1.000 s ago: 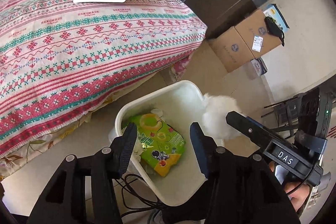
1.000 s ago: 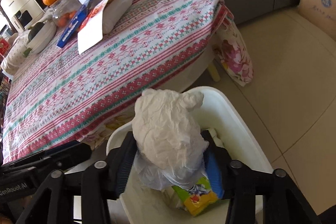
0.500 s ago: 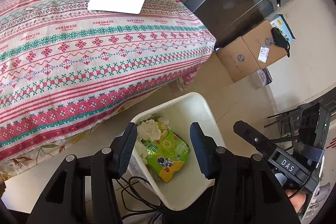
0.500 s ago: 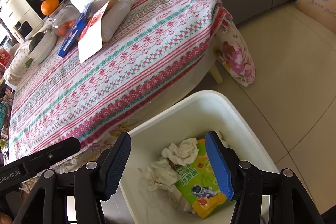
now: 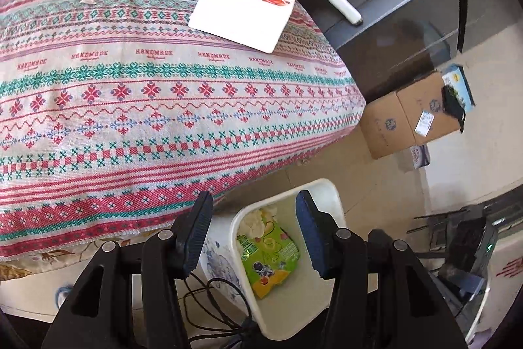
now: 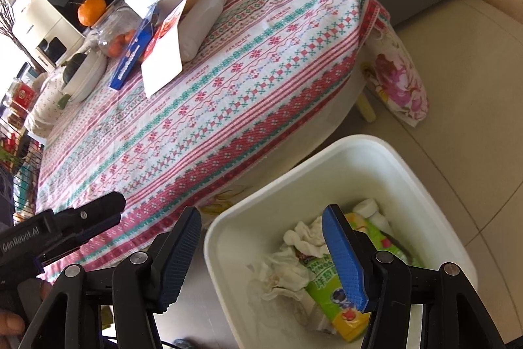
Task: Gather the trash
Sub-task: 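Grasp the blue almond box with the left tool while the right tool grasps the orange snack bag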
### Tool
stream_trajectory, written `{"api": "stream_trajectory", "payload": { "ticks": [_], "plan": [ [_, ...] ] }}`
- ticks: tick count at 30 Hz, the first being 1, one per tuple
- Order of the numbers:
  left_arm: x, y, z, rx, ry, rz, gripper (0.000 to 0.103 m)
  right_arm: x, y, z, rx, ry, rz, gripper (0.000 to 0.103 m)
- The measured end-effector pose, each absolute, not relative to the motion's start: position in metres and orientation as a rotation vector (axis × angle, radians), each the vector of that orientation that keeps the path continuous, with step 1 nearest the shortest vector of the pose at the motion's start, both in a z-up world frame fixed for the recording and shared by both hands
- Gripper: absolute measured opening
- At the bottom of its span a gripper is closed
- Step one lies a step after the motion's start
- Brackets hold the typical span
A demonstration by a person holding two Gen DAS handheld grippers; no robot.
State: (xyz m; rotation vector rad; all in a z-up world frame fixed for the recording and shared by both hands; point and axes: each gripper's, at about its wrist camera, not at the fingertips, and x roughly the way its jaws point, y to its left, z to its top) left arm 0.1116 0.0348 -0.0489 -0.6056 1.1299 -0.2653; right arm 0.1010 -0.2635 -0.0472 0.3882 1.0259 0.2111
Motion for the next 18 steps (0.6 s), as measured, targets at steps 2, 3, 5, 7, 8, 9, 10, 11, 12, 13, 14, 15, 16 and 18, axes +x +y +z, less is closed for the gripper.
{"api": "stream_trajectory", "payload": {
  "ticks": [2,3,5,7,8,9,10,11,12,13,14,15,16,18],
  "plan": [
    [0.119,0.053,-0.051,-0.704,1.129,-0.241,0.055,0.103,-0.263,-0.048,0.41,1.026,0.218,0.067],
    [0.123,0.062,-0.05,-0.739,1.117,-0.224,0.055,0.105,-0.262,-0.049,0.419,1.025,0.222,0.067],
    [0.129,0.08,-0.043,-0.78,1.072,-0.171,0.055,0.108,-0.259,-0.049,0.425,1.024,0.23,0.067],
    [0.131,0.098,-0.036,-0.815,1.015,-0.105,0.056,0.112,-0.255,-0.049,0.422,1.024,0.239,0.067],
    [0.134,0.105,-0.033,-0.834,0.995,-0.082,0.058,0.114,-0.255,-0.049,0.423,1.024,0.244,0.067],
    [0.136,0.113,-0.031,-0.856,0.979,-0.064,0.059,0.117,-0.254,-0.049,0.434,1.025,0.25,0.067],
    [0.138,0.12,-0.03,-0.88,0.965,-0.049,0.061,0.121,-0.254,-0.049,0.446,1.025,0.258,0.067],
    [0.141,0.127,-0.031,-0.911,0.953,-0.038,0.061,0.126,-0.255,-0.048,0.46,1.023,0.265,0.067],
    [0.146,0.133,-0.031,-0.945,0.943,-0.039,0.061,0.132,-0.255,-0.046,0.471,1.018,0.271,0.067],
    [0.151,0.139,-0.032,-0.979,0.932,-0.044,0.061,0.136,-0.254,-0.044,0.476,1.012,0.276,0.067],
    [0.156,0.144,-0.033,-1.014,0.916,-0.042,0.061,0.142,-0.253,-0.042,0.479,1.007,0.282,0.067],
    [0.162,0.148,-0.034,-1.045,0.895,-0.026,0.061,0.148,-0.251,-0.039,0.483,1.002,0.288,0.067],
    [0.168,0.151,-0.035,-1.067,0.882,-0.018,0.061,0.153,-0.249,-0.038,0.489,0.999,0.293,0.067],
    [0.184,0.156,-0.037,-1.121,0.859,-0.035,0.061,0.164,-0.244,-0.039,0.5,1.005,0.305,0.067]
  ]
}}
